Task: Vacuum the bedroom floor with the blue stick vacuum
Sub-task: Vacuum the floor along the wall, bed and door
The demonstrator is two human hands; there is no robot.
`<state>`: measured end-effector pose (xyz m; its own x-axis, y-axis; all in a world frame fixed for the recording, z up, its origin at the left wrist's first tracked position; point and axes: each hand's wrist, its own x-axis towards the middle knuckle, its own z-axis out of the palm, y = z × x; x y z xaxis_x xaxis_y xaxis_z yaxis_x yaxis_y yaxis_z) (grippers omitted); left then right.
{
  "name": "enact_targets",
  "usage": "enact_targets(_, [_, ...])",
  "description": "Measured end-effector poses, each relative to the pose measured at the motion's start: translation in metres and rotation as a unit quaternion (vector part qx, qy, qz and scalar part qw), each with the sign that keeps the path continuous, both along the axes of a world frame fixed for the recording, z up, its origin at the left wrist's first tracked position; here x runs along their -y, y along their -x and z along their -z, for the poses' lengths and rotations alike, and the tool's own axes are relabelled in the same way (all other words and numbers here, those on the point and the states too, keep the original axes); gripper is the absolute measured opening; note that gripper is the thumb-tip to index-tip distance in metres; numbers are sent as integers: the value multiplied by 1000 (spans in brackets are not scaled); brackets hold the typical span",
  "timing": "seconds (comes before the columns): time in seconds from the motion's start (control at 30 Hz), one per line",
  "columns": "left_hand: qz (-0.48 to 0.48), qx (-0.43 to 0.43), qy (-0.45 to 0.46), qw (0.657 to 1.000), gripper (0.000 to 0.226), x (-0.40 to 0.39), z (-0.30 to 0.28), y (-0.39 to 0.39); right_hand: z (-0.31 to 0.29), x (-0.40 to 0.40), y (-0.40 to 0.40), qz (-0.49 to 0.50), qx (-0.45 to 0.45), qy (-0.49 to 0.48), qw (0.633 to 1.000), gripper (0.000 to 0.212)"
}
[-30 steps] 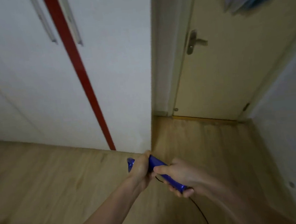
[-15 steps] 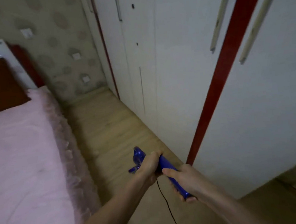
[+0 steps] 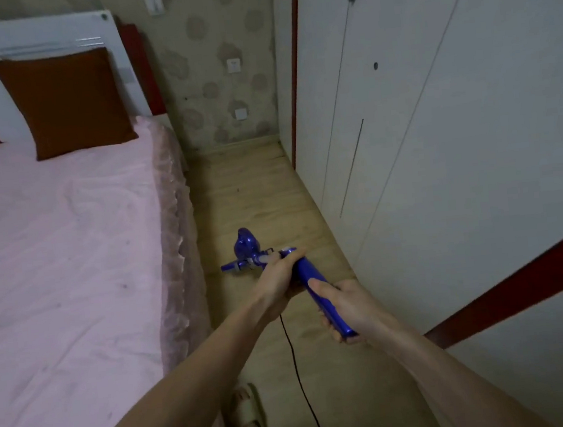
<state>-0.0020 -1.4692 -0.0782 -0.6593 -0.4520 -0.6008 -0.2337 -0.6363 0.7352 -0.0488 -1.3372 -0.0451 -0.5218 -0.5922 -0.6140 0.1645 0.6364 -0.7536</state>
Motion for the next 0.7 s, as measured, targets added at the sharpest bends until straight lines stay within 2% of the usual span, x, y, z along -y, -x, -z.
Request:
enact_targets(0.1, [7, -4, 1, 1000, 23, 53, 7, 19, 2, 52, 19, 0, 7, -3, 1000, 44])
enact_targets(0.47, [20, 0, -1, 1000, 13, 274, -6, 84, -18, 276, 76, 15, 11, 5, 1000, 43])
enact_targets(0.7, [8, 3, 7, 1000, 11, 390, -5, 167, -13, 393, 158, 15, -1, 19, 1000, 42])
